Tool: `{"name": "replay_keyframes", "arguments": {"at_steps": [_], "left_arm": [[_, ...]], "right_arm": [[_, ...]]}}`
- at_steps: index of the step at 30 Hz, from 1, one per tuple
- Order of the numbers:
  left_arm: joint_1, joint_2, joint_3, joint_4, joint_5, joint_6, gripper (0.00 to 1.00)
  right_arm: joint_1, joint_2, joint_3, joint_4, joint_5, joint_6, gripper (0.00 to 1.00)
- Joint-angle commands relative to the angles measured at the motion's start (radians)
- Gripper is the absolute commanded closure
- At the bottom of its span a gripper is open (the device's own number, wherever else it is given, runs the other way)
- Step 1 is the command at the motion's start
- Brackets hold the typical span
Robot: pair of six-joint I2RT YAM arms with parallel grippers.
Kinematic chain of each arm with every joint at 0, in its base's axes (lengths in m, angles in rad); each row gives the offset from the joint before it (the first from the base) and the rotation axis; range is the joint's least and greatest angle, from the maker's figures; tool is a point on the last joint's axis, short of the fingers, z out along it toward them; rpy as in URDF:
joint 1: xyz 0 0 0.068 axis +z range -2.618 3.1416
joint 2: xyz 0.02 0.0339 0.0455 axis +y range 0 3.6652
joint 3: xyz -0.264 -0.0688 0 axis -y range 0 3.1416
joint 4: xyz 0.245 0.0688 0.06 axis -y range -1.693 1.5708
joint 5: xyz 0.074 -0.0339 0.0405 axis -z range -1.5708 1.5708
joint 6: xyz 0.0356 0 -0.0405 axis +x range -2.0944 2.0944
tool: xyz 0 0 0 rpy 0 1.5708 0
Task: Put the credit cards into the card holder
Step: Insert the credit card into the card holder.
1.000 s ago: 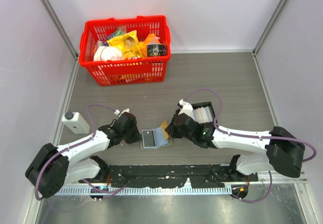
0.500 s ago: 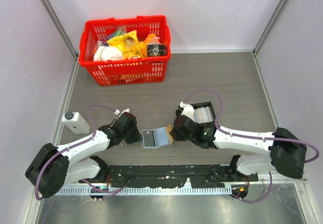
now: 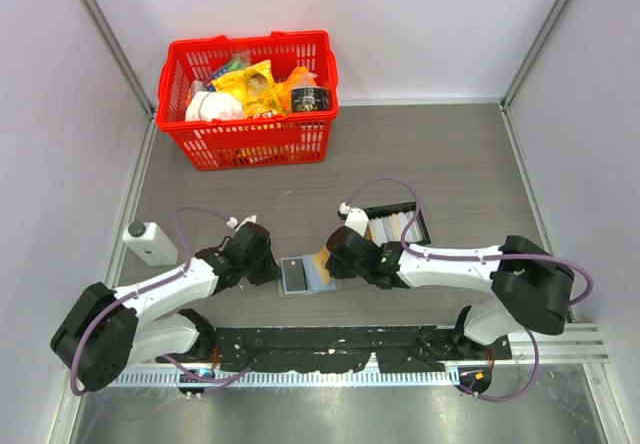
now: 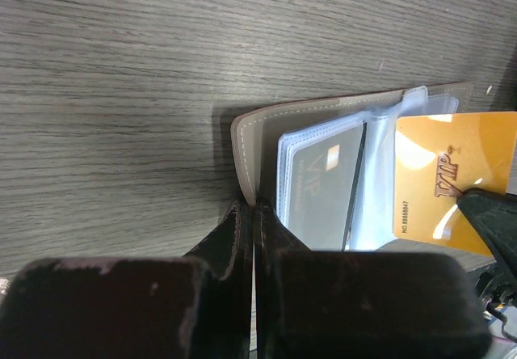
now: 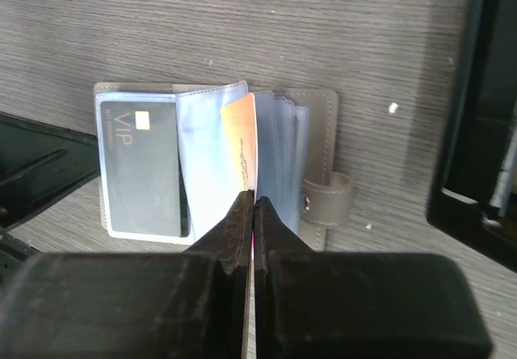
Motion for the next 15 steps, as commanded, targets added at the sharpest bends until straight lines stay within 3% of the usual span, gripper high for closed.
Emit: {"name": "replay_keyframes", "arguments": {"at_steps": [1,10,15], "left_arm": [[-0.001,0.015,0.008,0.018,-0.003,0.006,1.00],[-0.001,0.024,-0.003,0.018,-0.025,-0.004,1.00],[-0.001,0.041,-0.012,0.023,-0.041,-0.011,1.00]], "right_arm": [[0.017,0.066,0.006,0.036,-0.073,-0.002,0.99],[0.019,0.002,0.004,0.320,-0.206,-0.025,0.99],[0.020,-0.058,0.058,0.311,-0.248,-0.055,0.99]]}}
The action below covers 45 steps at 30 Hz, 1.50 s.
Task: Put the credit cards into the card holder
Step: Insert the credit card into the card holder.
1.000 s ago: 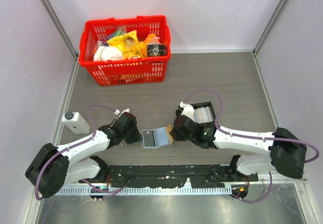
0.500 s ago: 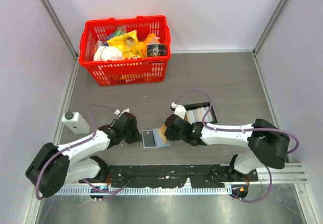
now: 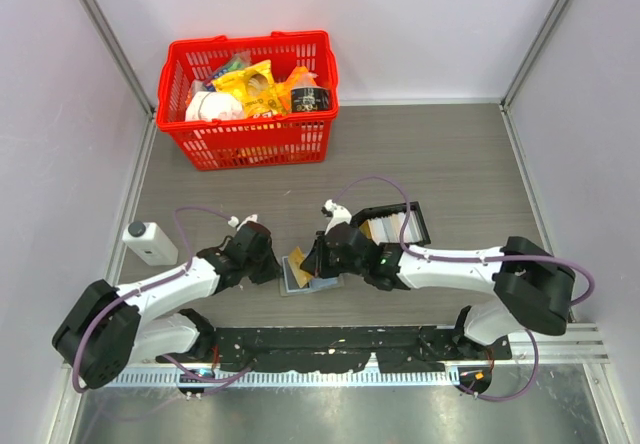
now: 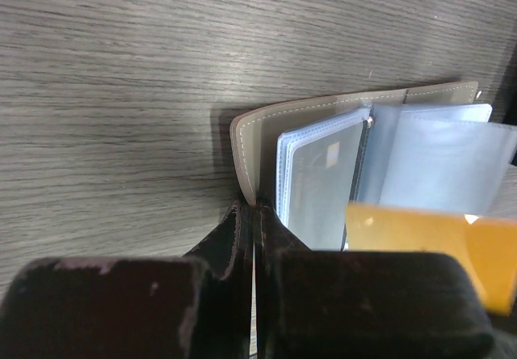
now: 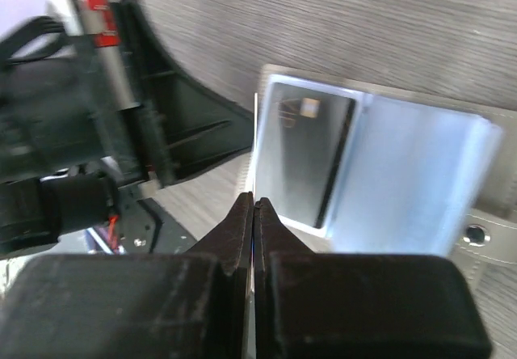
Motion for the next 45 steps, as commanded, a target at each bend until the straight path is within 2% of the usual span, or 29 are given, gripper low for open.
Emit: {"name": "replay_keyframes", "arguments": {"at_steps": [1,4,8,10,17,29,34,45], "left_arm": [[-0.003,0.029,-0.012,-0.002,-0.040,-0.007,1.00],[-0.001,0.032,-0.012,-0.002,-0.045,-0.008,1.00],[-0.003,0.026,-0.014,-0.006,-0.048,-0.007,1.00],[-0.001,0.025,-0.015,-0.003,-0.048,-0.005,1.00],[-0.001,0.035,-0.012,0.006,-0.032,0.006,1.00],[-0.001,0.035,-0.009,0.006,-0.029,0.006,1.00],[-0.001,0.040,-0.006,0.006,-0.025,0.007,1.00],[-0.001,0.051,-0.003,0.015,-0.022,0.009,1.00]], "right_arm": [[0.009,-0.100,0.054,0.034,-0.034,-0.032,0.99],[0.009,-0.163,0.033,-0.037,0.084,-0.050,0.99],[0.009,-0.269,0.019,-0.230,0.297,-0.069,0.99],[0.001,-0.275,0.016,-0.291,0.325,-0.064,0.99],[0.000,-0.260,-0.073,-0.244,0.285,-0.037,0.99],[0.003,-0.189,-0.078,-0.267,0.293,-0.038,0.99],[0.009,-0.149,-0.083,-0.314,0.343,-0.030,0.99],[0.041,-0.027,-0.089,-0.186,0.252,-0.003,0.99]]}}
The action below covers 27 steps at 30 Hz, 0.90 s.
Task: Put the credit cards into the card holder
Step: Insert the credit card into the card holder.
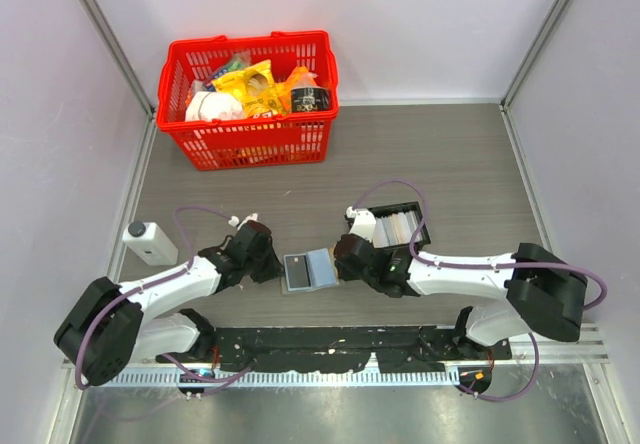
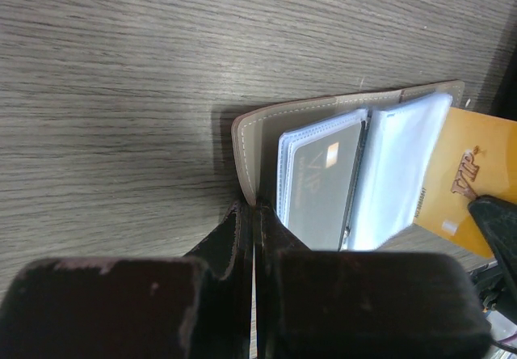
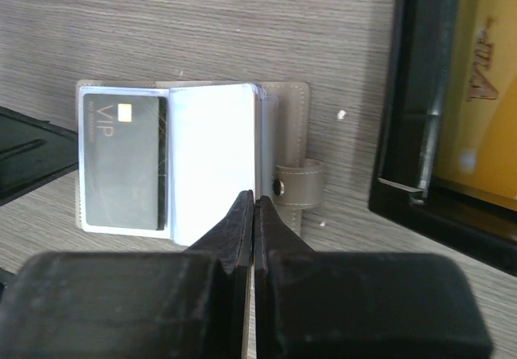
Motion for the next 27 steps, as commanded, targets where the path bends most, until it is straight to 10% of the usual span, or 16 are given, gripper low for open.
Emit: {"name": "replay_keyframes", "arguments": {"at_steps": [1,20,27], "left_arm": [[-0.001,0.031,-0.003,-0.020,-0.024,0.023,1.00],[-0.001,0.013,-0.005,-0.026,-0.022,0.026,1.00],[-0.001,0.013,-0.005,-0.023,-0.019,0.029,1.00]], "right_arm": [[0.028,0.089,-0.002,0.042,-0.069,0.035,0.99],[0.047,-0.171,0.133,-0.187,0.192,0.001,0.99],[0.045,-0.217,0.122,-0.009,0.025,-0.037,0.99]]}}
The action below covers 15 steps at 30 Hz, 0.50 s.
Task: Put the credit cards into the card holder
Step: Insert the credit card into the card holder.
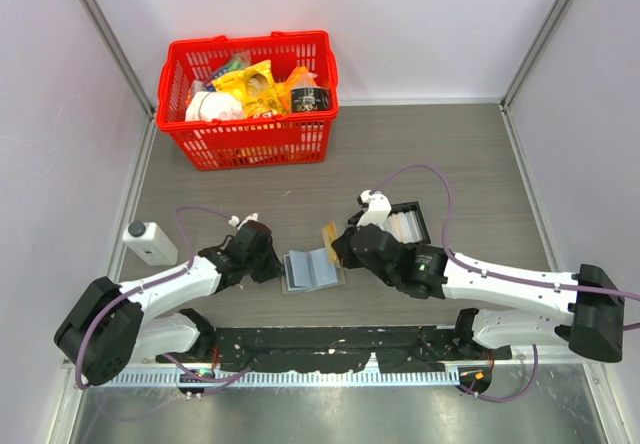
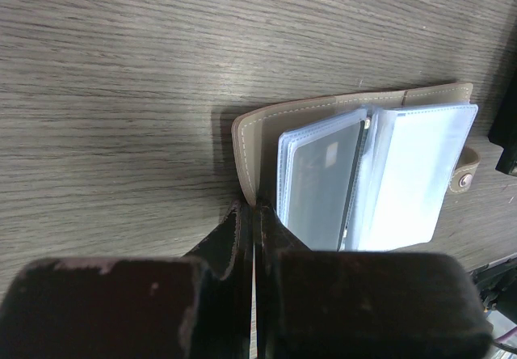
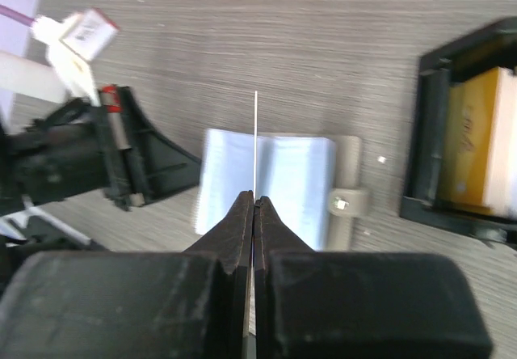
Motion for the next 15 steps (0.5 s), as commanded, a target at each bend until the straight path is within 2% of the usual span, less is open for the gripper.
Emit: {"name": "replay_keyframes", "arguments": {"at_steps": [1,4,8,13,15], "left_arm": [[-0.001,0.014,-0.004,-0.024,-0.021,0.026,1.00],[-0.003,0.021,-0.004,-0.019,-0.019,0.021,1.00],[-0.001,0.029,-0.009,-0.011,-0.019,0.016,1.00],[-0.001,0.050,-0.014,0.013,-0.016,0.010,1.00],[-0.001,0.061,-0.015,0.018,-0.013,0.006,1.00]], "right_arm": [[0.004,0.055,0.021,0.126,-0.098,-0.007,0.99],[0.004,0.113,-0.030,0.263,-0.157,0.044,0.99],[-0.008,0.170,-0.095,0.353,-0.164,0.068,0.99],[-0.082,0.240,-0.245,0.630,-0.298,0.151,0.99],[-0.087,0.274,-0.282,0.696,-0.307,0.168,0.99]]}}
